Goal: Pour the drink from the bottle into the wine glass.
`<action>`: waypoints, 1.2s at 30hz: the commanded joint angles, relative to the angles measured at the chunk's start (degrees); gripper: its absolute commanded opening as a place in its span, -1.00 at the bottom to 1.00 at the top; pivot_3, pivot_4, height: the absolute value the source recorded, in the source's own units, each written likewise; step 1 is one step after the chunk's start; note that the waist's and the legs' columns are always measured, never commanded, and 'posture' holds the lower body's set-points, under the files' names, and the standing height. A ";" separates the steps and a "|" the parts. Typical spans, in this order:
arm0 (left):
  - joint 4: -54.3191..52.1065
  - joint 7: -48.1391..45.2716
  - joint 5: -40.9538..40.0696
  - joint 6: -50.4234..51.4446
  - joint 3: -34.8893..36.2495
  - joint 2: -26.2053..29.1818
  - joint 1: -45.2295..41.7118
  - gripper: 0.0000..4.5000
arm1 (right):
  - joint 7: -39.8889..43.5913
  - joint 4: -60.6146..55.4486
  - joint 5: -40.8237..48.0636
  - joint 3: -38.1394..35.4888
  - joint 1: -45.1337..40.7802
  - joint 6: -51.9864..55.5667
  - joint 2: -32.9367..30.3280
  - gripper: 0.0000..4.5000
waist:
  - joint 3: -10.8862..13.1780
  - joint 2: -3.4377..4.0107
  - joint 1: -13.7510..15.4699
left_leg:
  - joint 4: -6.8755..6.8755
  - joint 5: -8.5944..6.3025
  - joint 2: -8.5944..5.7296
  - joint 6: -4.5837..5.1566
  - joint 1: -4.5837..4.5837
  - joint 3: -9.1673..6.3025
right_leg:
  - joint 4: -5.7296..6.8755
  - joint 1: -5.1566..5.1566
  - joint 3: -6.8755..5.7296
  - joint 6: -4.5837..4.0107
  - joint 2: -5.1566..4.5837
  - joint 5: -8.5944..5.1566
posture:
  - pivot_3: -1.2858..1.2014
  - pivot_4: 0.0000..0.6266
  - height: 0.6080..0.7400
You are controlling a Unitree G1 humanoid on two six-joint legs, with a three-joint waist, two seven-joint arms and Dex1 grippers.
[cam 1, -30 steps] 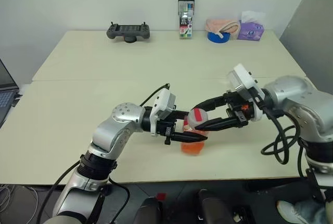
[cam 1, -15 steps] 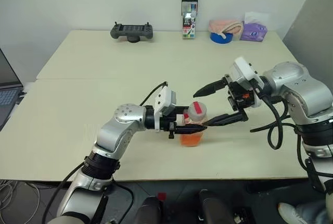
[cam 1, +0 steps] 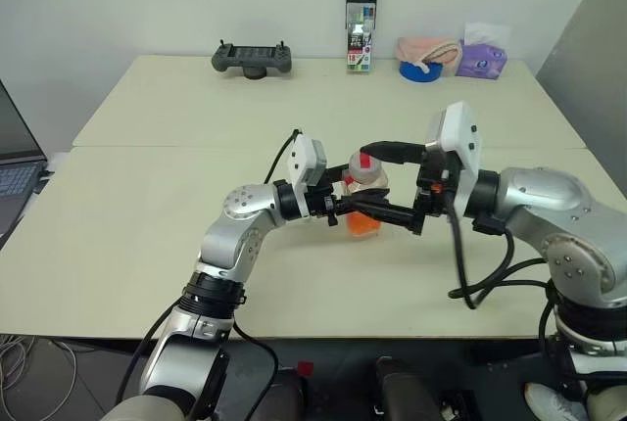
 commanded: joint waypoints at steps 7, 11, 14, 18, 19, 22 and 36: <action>1.41 -0.97 1.49 -3.39 0.46 -0.31 -1.99 -0.05 | -26.63 -12.13 -9.10 3.86 1.45 12.29 13.35 0.88 | 0.00 0.00 -0.11 | -0.02 0.01 0.05 0.00 0.03 -0.07 | 0.11 -0.02 -0.04 0.00 0.08 0.00 | 0.03 -0.52 1.00; 2.23 -1.17 1.85 -3.84 0.58 -0.23 -2.08 -0.05 | -32.45 -15.17 -11.54 6.09 2.11 16.77 18.11 0.88 | -0.01 0.01 -0.14 | -0.02 0.00 0.03 0.00 0.02 -0.04 | 0.09 -0.03 -0.01 -0.01 0.07 0.00 | 0.03 -0.52 1.00; 2.66 -1.32 2.02 -4.12 0.65 -0.20 -2.07 -0.05 | -35.16 -16.11 -12.76 6.44 2.10 20.15 21.25 0.88 | -0.01 0.01 -0.18 | -0.02 0.00 0.04 0.00 0.03 -0.07 | 0.09 -0.02 -0.04 0.00 0.08 0.00 | 0.03 -0.52 1.00; 2.98 -1.07 2.10 -4.32 0.64 -0.45 -2.04 -0.05 | -37.20 -16.48 -14.28 6.74 1.69 23.29 24.22 0.88 | -0.01 0.02 -0.26 | -0.02 0.00 0.04 0.00 0.04 -0.06 | 0.10 -0.02 -0.03 0.00 0.08 0.00 | 0.03 -0.52 1.00; 3.03 -1.06 2.11 -4.36 0.64 -0.50 -2.05 -0.05 | -37.44 -16.38 -14.63 6.83 1.54 23.71 24.60 0.88 | -0.01 0.02 -0.28 | -0.02 0.00 0.04 0.00 0.04 -0.06 | 0.10 -0.02 -0.03 0.00 0.08 0.00 | 0.03 -0.52 1.00; 3.08 -1.04 2.07 -4.43 0.70 -0.55 -2.13 -0.05 | -38.05 -16.12 -15.71 7.00 0.83 24.91 25.82 0.63 | -0.01 0.02 -0.30 | -0.03 0.00 0.04 0.00 0.03 -0.06 | 0.09 -0.02 -0.03 0.00 0.08 0.00 | 0.03 -0.52 1.00; 2.43 -1.28 1.85 -2.61 -0.14 -0.56 -2.27 -0.05 | -7.49 -6.36 -3.54 -3.51 0.34 9.25 10.52 -0.17 | -0.01 0.01 -0.25 | -0.05 0.00 0.01 0.02 0.02 -0.07 | -0.04 0.03 -0.07 0.23 0.08 -0.14 | 0.03 -0.52 1.00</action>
